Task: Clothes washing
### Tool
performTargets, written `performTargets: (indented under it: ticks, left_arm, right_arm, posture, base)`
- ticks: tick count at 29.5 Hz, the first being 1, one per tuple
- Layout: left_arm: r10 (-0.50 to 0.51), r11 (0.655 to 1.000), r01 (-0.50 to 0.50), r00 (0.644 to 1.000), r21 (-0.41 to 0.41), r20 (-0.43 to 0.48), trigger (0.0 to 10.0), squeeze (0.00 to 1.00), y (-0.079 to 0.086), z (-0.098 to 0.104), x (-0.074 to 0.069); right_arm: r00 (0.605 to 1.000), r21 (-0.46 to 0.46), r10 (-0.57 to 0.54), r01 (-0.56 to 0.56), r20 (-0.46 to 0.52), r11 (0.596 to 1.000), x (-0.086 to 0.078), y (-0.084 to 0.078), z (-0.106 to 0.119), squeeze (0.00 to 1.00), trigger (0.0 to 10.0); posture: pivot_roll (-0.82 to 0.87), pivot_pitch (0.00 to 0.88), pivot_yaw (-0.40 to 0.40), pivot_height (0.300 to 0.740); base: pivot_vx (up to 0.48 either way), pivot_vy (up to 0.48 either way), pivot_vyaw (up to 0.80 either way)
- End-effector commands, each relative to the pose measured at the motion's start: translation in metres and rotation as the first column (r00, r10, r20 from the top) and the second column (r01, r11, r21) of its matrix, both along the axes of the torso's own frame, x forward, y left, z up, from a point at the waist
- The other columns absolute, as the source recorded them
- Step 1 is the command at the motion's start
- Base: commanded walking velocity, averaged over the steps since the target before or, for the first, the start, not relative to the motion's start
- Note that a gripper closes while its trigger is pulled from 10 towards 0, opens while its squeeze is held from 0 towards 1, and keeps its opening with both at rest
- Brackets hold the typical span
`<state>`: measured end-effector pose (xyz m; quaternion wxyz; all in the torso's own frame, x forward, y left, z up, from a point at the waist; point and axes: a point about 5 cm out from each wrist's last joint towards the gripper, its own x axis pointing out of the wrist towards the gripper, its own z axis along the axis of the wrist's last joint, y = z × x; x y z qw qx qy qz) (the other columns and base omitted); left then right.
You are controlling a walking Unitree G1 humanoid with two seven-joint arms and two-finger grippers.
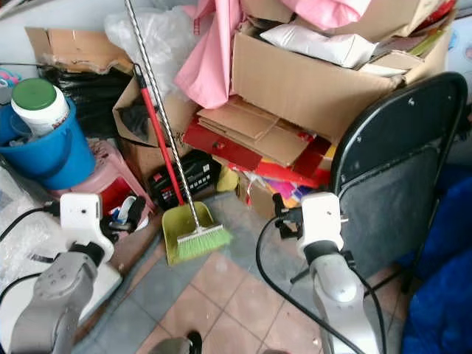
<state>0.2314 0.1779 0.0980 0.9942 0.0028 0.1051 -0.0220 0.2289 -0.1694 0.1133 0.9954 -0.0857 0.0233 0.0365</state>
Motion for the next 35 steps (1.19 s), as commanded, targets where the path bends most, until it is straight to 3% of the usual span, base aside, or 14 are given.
performTargets:
  ticks: [1, 10, 15, 19, 23, 27, 35]
  left_arm:
    - [0.003, 1.0, -0.003, 0.999, 0.001, -0.04, 10.0, 0.0, 0.004, -0.007, -0.003]
    - [0.006, 1.0, -0.006, 1.0, 0.018, -0.018, 10.0, 0.0, 0.003, -0.003, 0.003]
    - [-0.009, 0.999, 0.009, 1.0, 0.051, -0.002, 10.0, 0.0, 0.0, -0.002, 0.004]
    - [0.04, 0.999, -0.039, 0.999, 0.003, -0.036, 10.0, 0.0, 0.002, -0.004, 0.007]
    - [0.02, 0.999, -0.023, 0.997, -0.039, -0.069, 10.0, 0.0, 0.001, -0.009, 0.006]
    - [0.046, 0.999, -0.046, 0.997, 0.001, -0.054, 10.0, 0.0, 0.003, -0.008, 0.007]
    - [0.074, 0.997, -0.075, 0.997, -0.036, -0.015, 10.0, 0.0, 0.004, -0.002, 0.013]
  right_arm:
    - [1.0, 0.011, 0.012, -0.012, 0.01, 1.0, 0.0, 0.002, 0.002, 0.0, 10.0]
    - [0.999, 0.014, 0.026, -0.026, 0.029, 1.0, 0.006, 0.004, 0.007, 0.0, 10.0]
    - [0.999, 0.016, 0.029, -0.029, 0.027, 0.999, 0.005, 0.003, 0.006, 0.0, 10.0]
    - [0.998, 0.023, 0.054, -0.055, 0.036, 0.998, 0.009, 0.011, 0.007, 0.0, 10.0]
    - [0.996, 0.041, 0.079, -0.081, 0.044, 0.996, 0.011, 0.016, 0.009, 0.0, 10.0]
    - [0.995, 0.036, 0.091, -0.093, 0.047, 0.995, 0.011, 0.016, 0.01, 0.0, 10.0]
    - [0.994, 0.051, 0.093, -0.095, 0.051, 0.994, 0.012, 0.016, 0.01, 0.0, 10.0]
  posture:
    - [-0.09, 0.0, 0.063, 0.74]
    - [-0.09, 0.0, 0.061, 0.74]
    - [-0.09, 0.0, 0.062, 0.74]
    - [-0.09, 0.0, 0.067, 0.74]
    - [-0.1, 0.0, 0.065, 0.74]
    - [-0.09, 0.0, 0.065, 0.74]
    - [-0.09, 0.0, 0.07, 0.74]
  base:
    - [0.0, 0.0, 0.78]
    - [0.0, 0.409, 0.78]
    - [0.0, 0.0, 0.78]
    - [0.0, 0.0, 0.78]
    - [0.0, 0.0, 0.78]
    - [0.0, 0.0, 0.79]
    - [0.0, 0.0, 0.79]
